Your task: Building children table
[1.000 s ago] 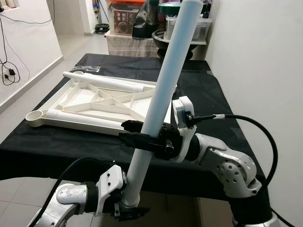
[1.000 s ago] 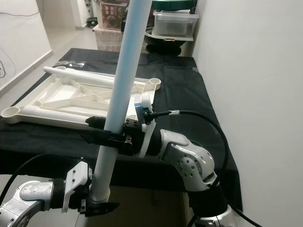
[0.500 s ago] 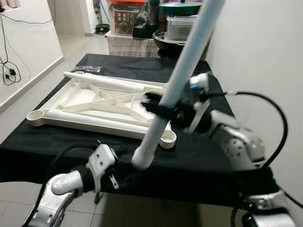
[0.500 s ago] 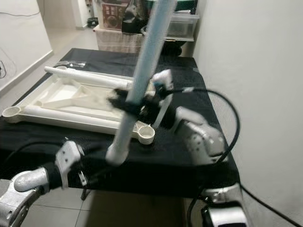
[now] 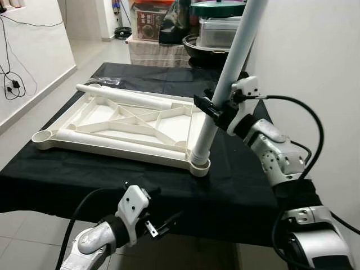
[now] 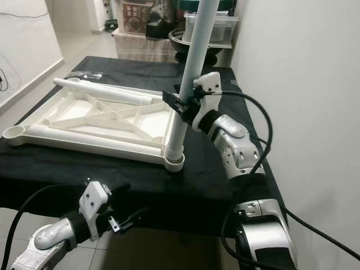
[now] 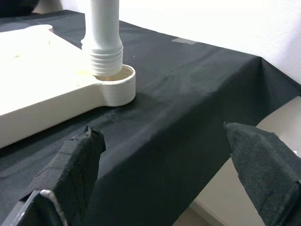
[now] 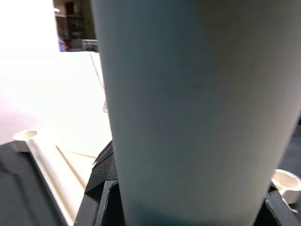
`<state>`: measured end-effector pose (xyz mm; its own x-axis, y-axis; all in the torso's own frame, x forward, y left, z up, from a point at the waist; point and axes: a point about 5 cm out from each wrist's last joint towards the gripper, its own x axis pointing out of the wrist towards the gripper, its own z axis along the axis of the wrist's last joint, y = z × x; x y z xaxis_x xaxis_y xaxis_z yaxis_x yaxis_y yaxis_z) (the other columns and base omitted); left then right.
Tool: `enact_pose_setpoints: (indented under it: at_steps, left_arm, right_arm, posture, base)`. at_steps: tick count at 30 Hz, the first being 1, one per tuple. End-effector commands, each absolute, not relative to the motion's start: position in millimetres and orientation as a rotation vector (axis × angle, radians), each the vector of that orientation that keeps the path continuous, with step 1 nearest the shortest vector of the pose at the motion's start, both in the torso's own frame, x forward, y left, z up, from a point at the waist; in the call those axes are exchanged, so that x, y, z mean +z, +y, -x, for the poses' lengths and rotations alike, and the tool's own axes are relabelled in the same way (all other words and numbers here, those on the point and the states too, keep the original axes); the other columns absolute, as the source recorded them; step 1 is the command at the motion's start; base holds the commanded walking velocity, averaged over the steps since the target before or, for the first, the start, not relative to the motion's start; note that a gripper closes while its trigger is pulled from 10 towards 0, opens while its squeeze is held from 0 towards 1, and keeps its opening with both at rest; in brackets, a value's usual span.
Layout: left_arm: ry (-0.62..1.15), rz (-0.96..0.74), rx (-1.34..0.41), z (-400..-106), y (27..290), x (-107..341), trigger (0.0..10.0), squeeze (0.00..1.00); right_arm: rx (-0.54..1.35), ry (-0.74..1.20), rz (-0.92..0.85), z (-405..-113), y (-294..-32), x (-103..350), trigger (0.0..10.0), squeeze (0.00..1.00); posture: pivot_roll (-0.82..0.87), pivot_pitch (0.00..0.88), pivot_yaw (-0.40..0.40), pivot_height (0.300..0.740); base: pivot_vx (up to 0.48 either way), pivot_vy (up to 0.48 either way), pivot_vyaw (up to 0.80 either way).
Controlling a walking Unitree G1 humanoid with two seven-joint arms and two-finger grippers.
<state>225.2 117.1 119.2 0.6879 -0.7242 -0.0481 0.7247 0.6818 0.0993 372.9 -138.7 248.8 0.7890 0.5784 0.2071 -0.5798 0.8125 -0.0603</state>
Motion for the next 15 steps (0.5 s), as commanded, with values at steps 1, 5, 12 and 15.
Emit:
enact_pose_setpoints:
  at_steps: [1, 5, 12, 15]
  left_arm:
    - [0.025, -0.11, -0.814, -222, 114, 115, 10.0, 0.0]
    - [0.022, -0.109, -0.806, -222, 113, 114, 10.0, 0.0]
    - [0.025, -0.114, -0.787, -224, 116, 114, 10.0, 0.0]
    - [0.025, -0.115, -0.783, -225, 116, 114, 10.0, 0.0]
  right_arm:
    - [0.62, -0.22, 0.025, -374, -135, 247, 0.0, 0.0]
    - [0.654, -0.207, 0.066, -374, -133, 241, 0.0, 0.0]
    - [0.705, -0.201, 0.137, -374, -142, 238, 0.0, 0.0]
    - [0.729, -0.196, 0.146, -371, -142, 236, 0.0, 0.0]
  posture:
    - [0.06, 0.0, -0.079, 0.74]
    - [0.05, 0.0, -0.076, 0.74]
    - [0.04, 0.0, -0.067, 0.74]
    - [0.04, 0.0, -0.065, 0.74]
  base:
    - [0.0, 0.0, 0.0]
    - [0.0, 0.0, 0.0]
    - [0.0, 0.0, 0.0]
    - [0.0, 0.0, 0.0]
